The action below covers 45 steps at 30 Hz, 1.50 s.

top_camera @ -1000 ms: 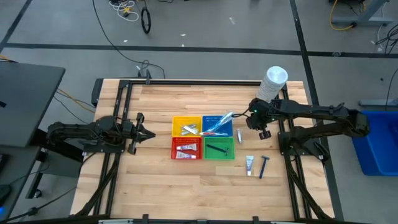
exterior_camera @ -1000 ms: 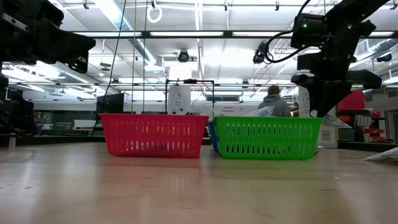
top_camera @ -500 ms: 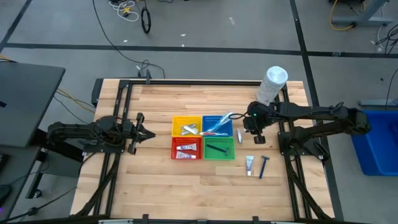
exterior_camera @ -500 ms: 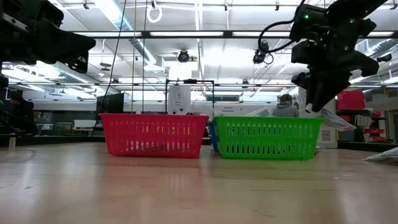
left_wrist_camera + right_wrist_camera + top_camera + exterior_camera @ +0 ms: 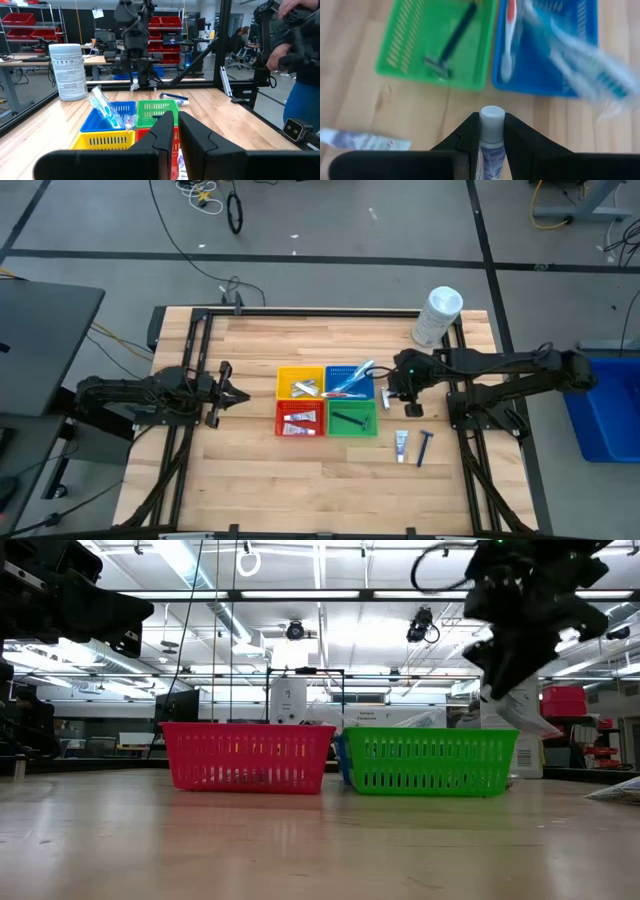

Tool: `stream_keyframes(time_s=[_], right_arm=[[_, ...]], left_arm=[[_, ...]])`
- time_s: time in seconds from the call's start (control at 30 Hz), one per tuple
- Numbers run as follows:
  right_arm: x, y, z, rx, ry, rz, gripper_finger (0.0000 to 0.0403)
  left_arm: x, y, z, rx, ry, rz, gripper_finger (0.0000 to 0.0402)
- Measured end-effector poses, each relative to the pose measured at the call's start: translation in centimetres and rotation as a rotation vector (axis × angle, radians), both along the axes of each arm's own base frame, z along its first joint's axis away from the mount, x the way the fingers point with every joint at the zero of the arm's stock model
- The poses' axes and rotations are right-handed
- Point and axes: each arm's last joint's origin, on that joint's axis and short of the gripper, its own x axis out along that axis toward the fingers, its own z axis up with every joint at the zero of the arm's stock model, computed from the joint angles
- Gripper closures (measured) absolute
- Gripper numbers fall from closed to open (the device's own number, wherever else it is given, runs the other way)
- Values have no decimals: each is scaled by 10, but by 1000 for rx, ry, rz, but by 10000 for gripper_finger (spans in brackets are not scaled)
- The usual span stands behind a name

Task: Pick & Place Travel size toiletries
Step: Put the middle right toothpaste into the red bin

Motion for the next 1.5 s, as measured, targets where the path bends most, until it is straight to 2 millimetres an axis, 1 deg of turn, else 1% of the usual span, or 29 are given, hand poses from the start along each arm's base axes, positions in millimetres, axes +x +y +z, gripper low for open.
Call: stream_keyframes(time_s=[0.13,0.23,0.4,0.67,1.07,1.5], right_arm=[[7,5,16,-3,-73,22,324],[12,7,27,22,-125,-12,324],[18,11,39,38,-193,-19,324],[20,12,41,27,-220,-18,324],[30,9,51,-109,-355,-127,326],[32,9,55,-129,-406,-152,327]], left_arm=[[0,0,0,0,0,0,369],[0,0,0,0,0,0,370],[0,0,0,0,0,0,370],[0,0,0,0,0,0,369],[0,0,0,0,0,0,369],[0,0,0,0,0,0,370]])
